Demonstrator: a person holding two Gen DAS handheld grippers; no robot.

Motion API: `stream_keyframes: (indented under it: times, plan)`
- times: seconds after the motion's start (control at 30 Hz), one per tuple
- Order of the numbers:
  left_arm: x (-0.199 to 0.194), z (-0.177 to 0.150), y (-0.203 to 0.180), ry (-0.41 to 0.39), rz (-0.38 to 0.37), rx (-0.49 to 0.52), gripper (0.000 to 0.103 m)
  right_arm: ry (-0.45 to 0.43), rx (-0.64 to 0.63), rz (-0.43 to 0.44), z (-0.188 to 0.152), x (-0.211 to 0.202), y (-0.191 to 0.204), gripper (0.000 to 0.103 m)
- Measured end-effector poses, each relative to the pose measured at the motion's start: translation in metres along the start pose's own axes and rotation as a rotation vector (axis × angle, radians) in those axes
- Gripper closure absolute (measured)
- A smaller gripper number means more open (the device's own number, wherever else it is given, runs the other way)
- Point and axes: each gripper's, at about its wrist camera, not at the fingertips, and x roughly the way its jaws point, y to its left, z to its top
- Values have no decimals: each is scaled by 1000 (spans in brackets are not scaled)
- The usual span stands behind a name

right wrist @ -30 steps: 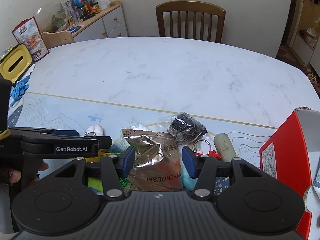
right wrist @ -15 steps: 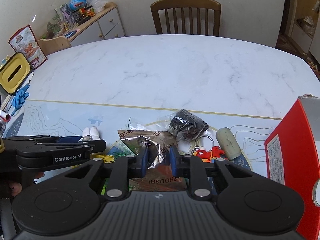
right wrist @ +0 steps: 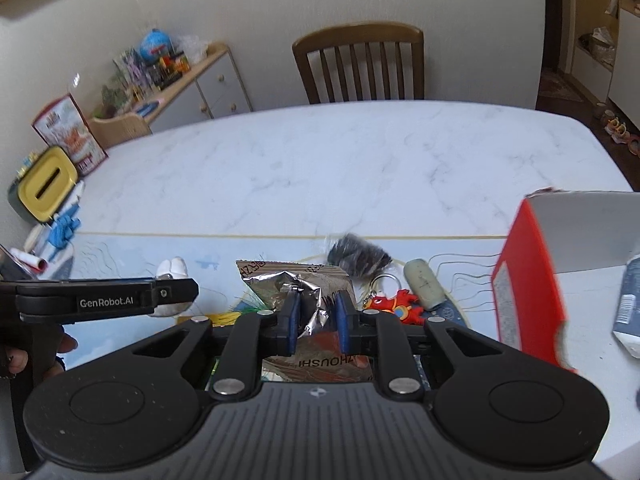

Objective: Organize objects
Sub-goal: 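Carry the foil bag and plush toy into the red shoebox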

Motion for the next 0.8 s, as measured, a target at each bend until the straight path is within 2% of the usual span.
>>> stream_keyframes:
  times: [0.43, 0.8]
  plan:
    - [-49, -6, -83, -28, -115, 114, 58, -104, 102, -32, -5, -86, -38, 85]
    - [-43, -10, -174, -30, -188, 219, 58, -175, 206, -90, -21, -143, -108, 85]
